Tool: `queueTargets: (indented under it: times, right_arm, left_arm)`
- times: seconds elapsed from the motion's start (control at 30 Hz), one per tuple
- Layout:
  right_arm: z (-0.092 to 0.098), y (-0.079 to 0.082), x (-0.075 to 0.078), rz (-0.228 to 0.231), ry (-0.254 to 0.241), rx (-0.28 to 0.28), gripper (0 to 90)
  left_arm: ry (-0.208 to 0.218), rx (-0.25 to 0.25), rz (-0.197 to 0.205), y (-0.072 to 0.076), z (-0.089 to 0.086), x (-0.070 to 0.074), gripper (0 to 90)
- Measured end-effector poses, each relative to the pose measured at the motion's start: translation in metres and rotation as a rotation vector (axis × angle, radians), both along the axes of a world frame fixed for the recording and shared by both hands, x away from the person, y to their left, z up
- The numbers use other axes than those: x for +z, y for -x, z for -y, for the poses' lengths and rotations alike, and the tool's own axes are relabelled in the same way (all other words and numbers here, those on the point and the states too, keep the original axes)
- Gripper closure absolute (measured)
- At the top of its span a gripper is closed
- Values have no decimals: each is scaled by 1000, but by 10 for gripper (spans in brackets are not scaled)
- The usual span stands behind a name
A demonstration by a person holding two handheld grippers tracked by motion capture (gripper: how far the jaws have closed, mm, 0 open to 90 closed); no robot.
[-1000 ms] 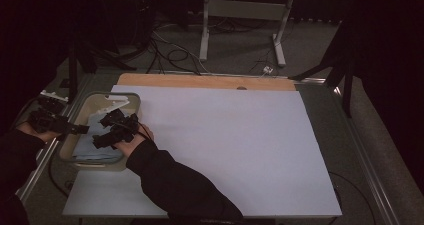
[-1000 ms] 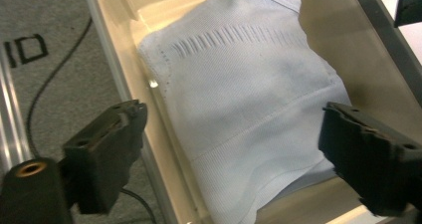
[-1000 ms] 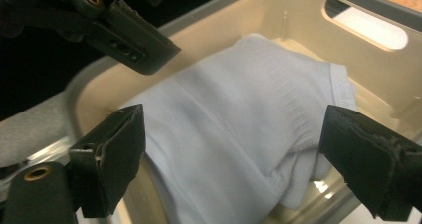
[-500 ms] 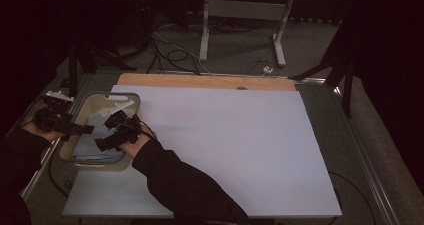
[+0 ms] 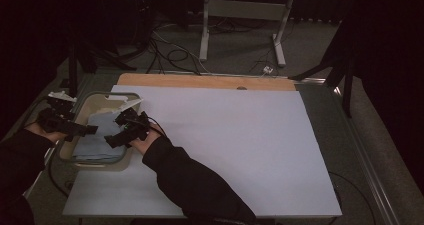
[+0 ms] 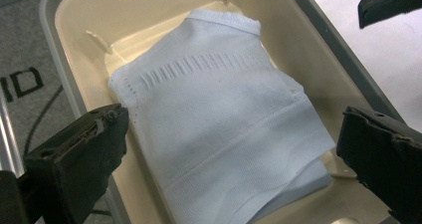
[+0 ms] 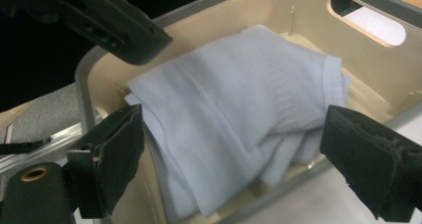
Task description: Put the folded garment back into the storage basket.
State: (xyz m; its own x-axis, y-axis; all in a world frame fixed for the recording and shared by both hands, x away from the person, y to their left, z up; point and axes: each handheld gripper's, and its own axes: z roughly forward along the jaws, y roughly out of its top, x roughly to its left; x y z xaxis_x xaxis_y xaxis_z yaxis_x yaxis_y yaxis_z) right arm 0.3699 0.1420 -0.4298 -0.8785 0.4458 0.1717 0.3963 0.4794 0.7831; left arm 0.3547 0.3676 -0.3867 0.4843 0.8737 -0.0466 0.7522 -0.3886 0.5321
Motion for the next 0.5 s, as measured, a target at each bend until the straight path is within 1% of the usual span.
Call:
queueTargets:
  times: [0.03,0.1,0.17,0.2,0.23,0.27,0.33,0.4,0.43,0.47,0.5]
  right_arm:
    - [2,0,0,4,4,-6,104]
    - [7,-3,0,15,-4,13,104]
    - [12,-5,0,14,-12,15,104]
    - [13,-5,0,11,-6,18,104]
    - [16,-6,0,28,1,22,104]
    - [17,-7,1,32,0,27,104]
    - [22,-8,2,47,10,31,104]
    - [25,-9,3,49,14,28,104]
    - [31,-12,4,49,13,22,104]
    - [34,-14,4,52,18,19,104]
    - [38,-15,5,49,13,12,105]
  left_arm:
    - [-1,-9,3,0,2,0,4]
    - [-10,-10,9,1,4,1,3]
    - [7,-11,1,1,6,2,3]
    - [7,-11,1,1,6,2,3]
    - [11,-16,15,1,8,5,3]
    - [17,-20,22,1,10,6,3]
    - [15,-28,33,3,12,9,3]
    - [17,-33,33,3,13,10,3]
    - [36,-51,37,5,15,12,3]
    - [36,-51,37,5,15,12,3]
    - [49,-74,46,8,18,14,3]
